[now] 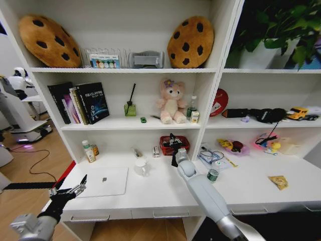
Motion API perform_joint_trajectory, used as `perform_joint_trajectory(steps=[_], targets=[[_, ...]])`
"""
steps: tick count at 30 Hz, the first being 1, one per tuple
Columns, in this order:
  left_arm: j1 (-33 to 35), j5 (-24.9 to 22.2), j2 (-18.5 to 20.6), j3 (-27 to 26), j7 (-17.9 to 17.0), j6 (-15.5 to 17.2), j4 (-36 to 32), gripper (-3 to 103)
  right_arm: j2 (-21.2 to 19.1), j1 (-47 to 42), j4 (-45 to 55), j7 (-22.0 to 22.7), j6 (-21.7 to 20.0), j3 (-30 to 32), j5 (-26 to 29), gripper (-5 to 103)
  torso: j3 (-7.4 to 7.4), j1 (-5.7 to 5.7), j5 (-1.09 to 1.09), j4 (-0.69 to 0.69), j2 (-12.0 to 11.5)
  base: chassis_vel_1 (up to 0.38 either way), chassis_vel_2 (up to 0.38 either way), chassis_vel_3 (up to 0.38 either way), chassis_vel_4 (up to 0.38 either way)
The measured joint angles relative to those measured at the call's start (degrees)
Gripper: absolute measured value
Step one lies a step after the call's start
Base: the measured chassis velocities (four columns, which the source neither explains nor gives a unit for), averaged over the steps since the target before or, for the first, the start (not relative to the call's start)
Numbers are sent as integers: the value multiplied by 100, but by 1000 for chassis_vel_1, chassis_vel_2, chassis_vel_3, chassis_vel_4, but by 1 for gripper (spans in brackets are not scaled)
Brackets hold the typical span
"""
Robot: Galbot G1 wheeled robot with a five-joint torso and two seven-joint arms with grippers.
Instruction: Organize the objects on the table.
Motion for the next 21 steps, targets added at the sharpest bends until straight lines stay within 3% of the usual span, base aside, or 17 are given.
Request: perform_joint_trajectory(steps=[12,21], targets=[[0,0,0,0,0,0,0,100,-38,-291,-8,142,-179,125,-52,9,0,-1,1,0,1,0,0,0,0],[0,0,0,0,0,1,0,100,-258,-731,730,351,-477,219,32,40,0,-1,1,1,1,0,0,0,0]])
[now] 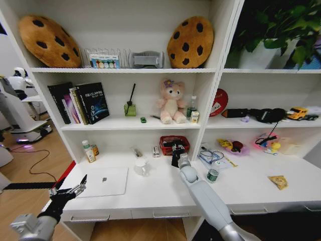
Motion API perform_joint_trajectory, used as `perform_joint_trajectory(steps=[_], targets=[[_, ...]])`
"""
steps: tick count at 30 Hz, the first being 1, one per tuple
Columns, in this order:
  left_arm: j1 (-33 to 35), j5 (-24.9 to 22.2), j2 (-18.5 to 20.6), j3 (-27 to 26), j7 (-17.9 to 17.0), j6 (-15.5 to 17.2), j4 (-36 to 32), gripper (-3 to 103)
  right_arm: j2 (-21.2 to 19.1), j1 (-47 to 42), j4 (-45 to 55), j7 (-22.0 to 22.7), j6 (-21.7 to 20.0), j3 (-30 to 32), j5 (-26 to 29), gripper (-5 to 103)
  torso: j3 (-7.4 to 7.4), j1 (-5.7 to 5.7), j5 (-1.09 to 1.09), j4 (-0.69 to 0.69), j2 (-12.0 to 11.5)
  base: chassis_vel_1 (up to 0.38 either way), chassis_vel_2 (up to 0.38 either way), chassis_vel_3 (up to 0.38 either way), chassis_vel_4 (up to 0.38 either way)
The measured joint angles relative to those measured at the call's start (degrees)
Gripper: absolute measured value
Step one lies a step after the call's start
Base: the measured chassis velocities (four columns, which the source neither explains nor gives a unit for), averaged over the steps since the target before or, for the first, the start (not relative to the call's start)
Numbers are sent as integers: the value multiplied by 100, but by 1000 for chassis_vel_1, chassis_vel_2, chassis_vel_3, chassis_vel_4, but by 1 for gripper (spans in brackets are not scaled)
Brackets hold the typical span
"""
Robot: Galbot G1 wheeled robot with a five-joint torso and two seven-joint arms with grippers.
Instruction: Organize the objects on the table.
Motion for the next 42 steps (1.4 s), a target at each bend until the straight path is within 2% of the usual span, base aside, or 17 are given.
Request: perform_joint_trajectory(steps=[3,7,9,10,11,12,14,15,20,22,24,28,30,31,35,39,42], targets=[[0,0,0,0,0,0,0,100,-183,-338,549,199,-126,106,63,57,0,0,1,1,0,0,0,0,0],[0,0,0,0,0,1,0,100,-623,-864,1591,419,-536,312,526,68,0,0,2,1,0,0,0,0,0],[0,0,0,-1,-2,1,0,100,-1080,-1481,2597,819,-1092,532,1367,78,-1,0,-2,-2,0,0,0,0,0],[0,0,0,-1,1,1,0,100,-1227,-1813,3022,1058,-1327,608,1799,78,-1,0,-1,-3,1,0,0,0,0],[0,0,0,-1,1,1,0,100,-1227,-1813,3022,1058,-1327,608,1799,78,-1,0,-1,-3,1,0,0,0,0],[0,0,0,-1,0,1,0,100,-1367,-2284,3522,1400,-1606,715,2385,89,-1,-1,-1,-4,1,0,0,0,0],[0,0,0,0,0,1,0,100,-1422,-2801,3909,1770,-1965,860,3042,94,-2,-3,1,-4,1,0,0,0,0],[0,0,0,0,0,1,0,100,-1422,-2801,3909,1770,-1965,860,3042,94,-2,-3,1,-4,1,0,0,0,0],[0,0,0,0,0,1,0,100,-1406,-2714,3900,2677,-2477,861,4149,100,0,-2,1,3,1,0,0,0,0],[0,0,0,0,0,1,0,100,-1422,-2628,3895,2825,-2597,853,4374,103,0,-2,1,3,0,0,0,0,0],[0,0,0,0,0,1,0,100,-1457,-2514,3856,2947,-2724,843,4586,100,0,0,0,3,0,0,0,0,0],[0,0,0,0,0,1,0,100,-1531,-2352,3597,2918,-2813,810,4606,85,1,0,0,0,0,0,0,0,0],[0,0,0,0,0,1,0,100,-1579,-2303,3392,2736,-2826,785,4532,74,0,0,0,1,0,0,0,0,0],[0,0,0,0,0,1,0,100,-1579,-2303,3392,2736,-2826,785,4532,74,0,0,0,1,0,0,0,0,0],[0,0,0,0,0,0,0,100,-1743,-2219,3043,2359,-2855,652,4464,52,1,0,0,-1,0,0,0,0,0],[0,0,0,0,0,0,0,100,-1860,-2144,2986,2176,-2969,582,4568,47,1,0,0,0,-1,0,0,0,0],[0,0,0,0,0,0,0,100,-2004,-2032,2965,2008,-3025,471,4685,35,1,0,0,0,0,0,0,0,0]])
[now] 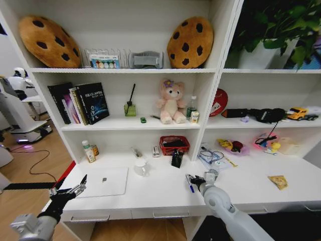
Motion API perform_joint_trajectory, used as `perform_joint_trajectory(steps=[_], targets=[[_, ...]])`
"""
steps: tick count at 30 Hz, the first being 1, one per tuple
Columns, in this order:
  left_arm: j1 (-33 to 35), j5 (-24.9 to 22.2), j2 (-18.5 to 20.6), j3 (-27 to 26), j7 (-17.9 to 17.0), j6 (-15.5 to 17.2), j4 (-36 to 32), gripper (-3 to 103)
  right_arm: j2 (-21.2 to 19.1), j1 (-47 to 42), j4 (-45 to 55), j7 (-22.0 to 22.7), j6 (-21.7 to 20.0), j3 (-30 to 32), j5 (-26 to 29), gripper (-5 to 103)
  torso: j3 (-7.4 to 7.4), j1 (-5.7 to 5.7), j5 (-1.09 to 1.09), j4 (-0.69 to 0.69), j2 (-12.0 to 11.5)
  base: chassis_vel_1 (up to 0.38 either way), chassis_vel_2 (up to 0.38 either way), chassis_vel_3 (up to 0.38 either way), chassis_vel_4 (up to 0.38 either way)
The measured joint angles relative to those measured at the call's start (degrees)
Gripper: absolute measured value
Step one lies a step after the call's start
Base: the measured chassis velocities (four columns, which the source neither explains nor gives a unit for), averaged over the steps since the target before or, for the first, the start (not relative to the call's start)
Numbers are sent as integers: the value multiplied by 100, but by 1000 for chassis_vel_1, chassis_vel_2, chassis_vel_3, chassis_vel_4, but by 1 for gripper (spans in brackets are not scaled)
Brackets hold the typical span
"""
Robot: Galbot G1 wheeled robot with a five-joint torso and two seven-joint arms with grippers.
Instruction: Organize the objects on the table.
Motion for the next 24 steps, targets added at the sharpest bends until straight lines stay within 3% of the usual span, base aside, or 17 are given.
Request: perform_joint_trajectory(steps=[6,17,24], targets=[[0,0,0,0,0,0,0,100,-65,19,-1,-15,-22,-109,66,29,0,0,0,0,0,0,0,0,0],[0,0,0,0,0,0,0,100,-94,157,-195,-39,-7,-242,-69,34,0,0,0,0,0,0,0,0,0],[0,0,0,0,0,0,0,100,-75,198,-297,-52,1,-294,-116,47,0,0,0,0,0,0,0,0,0]])
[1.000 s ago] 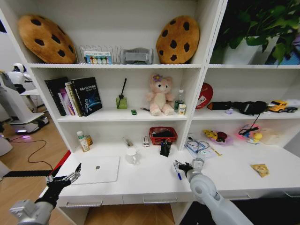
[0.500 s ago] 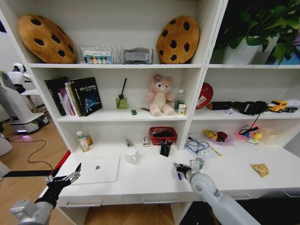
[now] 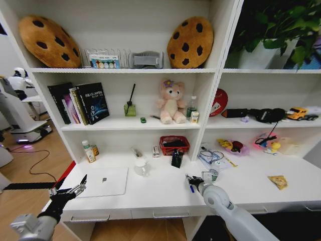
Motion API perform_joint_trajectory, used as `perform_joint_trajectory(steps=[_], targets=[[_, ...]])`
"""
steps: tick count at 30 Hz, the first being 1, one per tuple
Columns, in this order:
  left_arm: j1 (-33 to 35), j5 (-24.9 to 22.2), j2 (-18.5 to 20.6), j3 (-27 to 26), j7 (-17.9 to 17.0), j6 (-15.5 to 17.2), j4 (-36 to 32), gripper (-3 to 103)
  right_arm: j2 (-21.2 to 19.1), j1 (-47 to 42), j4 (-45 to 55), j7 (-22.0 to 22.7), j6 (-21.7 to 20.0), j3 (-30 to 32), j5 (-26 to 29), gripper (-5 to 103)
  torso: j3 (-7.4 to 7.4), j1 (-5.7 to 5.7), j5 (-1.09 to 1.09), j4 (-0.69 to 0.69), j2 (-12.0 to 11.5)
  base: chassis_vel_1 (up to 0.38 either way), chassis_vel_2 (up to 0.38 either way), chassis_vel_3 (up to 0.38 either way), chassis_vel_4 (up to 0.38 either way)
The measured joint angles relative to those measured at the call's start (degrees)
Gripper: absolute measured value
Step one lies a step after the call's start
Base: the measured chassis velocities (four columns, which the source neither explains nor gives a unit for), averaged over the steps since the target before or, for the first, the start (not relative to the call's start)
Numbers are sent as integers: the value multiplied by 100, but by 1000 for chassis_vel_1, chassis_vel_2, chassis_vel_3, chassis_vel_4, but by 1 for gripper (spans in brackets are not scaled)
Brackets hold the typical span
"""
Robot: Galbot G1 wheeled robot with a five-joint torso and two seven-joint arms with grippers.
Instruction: Organize the objects on the table.
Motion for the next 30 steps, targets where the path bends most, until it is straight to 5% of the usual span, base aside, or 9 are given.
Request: perform_joint_trajectory(steps=[8,30], targets=[[0,0,0,0,0,0,0,100,53,161,-145,-13,15,-120,-21,54,0,0,0,0,0,0,0,0,0],[0,0,0,0,0,0,0,100,149,406,-567,-271,41,-316,-92,39,-1,0,-2,0,1,0,0,0,0]])
